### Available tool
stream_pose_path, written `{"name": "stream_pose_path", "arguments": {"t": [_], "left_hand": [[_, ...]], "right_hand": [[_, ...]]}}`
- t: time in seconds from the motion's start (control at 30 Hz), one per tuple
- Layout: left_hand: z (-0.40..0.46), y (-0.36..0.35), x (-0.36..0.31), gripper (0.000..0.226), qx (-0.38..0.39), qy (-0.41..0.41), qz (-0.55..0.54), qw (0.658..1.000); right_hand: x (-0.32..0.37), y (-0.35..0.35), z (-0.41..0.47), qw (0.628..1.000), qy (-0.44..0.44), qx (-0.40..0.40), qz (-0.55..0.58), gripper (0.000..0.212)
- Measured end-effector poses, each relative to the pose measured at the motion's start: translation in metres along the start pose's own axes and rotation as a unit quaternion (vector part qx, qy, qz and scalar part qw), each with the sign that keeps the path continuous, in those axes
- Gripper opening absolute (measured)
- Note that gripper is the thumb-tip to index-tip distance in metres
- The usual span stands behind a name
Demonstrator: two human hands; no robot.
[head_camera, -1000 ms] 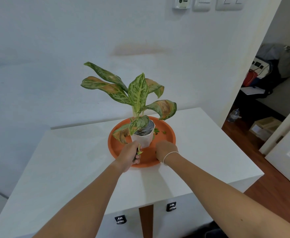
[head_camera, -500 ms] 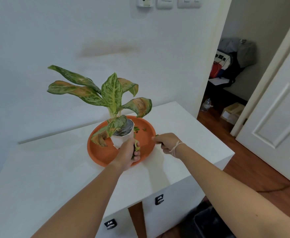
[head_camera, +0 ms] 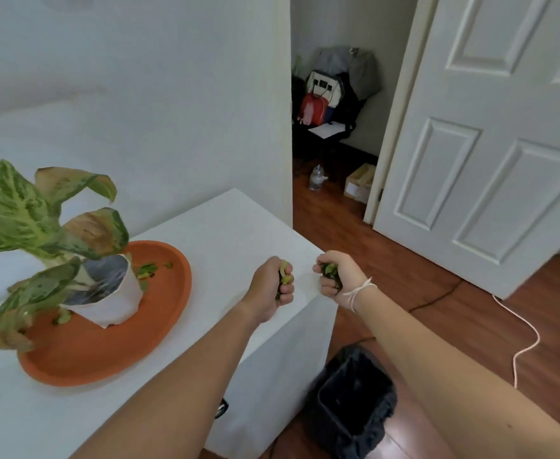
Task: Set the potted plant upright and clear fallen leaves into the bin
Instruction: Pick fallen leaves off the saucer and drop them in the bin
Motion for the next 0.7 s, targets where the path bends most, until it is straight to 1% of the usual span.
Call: {"name": "stream_pose_path", "arguments": {"t": [0.2, 0.33, 0.4, 0.5, 0.6, 0.7], "left_hand": [[0.037, -0.091, 0.026, 0.028, 0.055, 0.036, -0.003, 0.998], [0.051, -0.14, 0.062, 0.027, 0.085, 0.077, -0.01, 0.993], [0.054, -0.158, 0.083, 0.026, 0.098, 0.102, -0.007, 0.99], [0.052, -0.171, 0.118, 0.027, 0.096, 0.142, 0.007, 0.985], [0.056, -0.174, 0.162, 0.029, 0.096, 0.189, 0.029, 0.977], [0.062, -0.165, 0.208, 0.027, 0.078, 0.233, 0.043, 0.968]], "right_hand": [[0.034, 0.083, 0.002, 0.999, 0.003, 0.018, 0.031, 0.019], [0.032, 0.138, 0.007, 0.998, -0.006, -0.002, 0.055, 0.021], [0.021, 0.165, 0.011, 0.997, -0.014, -0.023, 0.078, 0.021], [-0.008, 0.197, 0.017, 0.992, -0.047, -0.057, 0.1, 0.021], [-0.045, 0.231, 0.03, 0.98, -0.072, -0.101, 0.156, 0.023], [-0.089, 0.253, 0.047, 0.965, -0.109, -0.142, 0.194, 0.024]]}}
Point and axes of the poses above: each hand's wrist, its own z-axis towards the middle knuckle, its own y-axis out of the back of the hand, x = y × z, the point moved 8 cm from there along z, towards the middle knuckle, and after that the axes turned 15 degrees about -y, right-handed, at the moved point
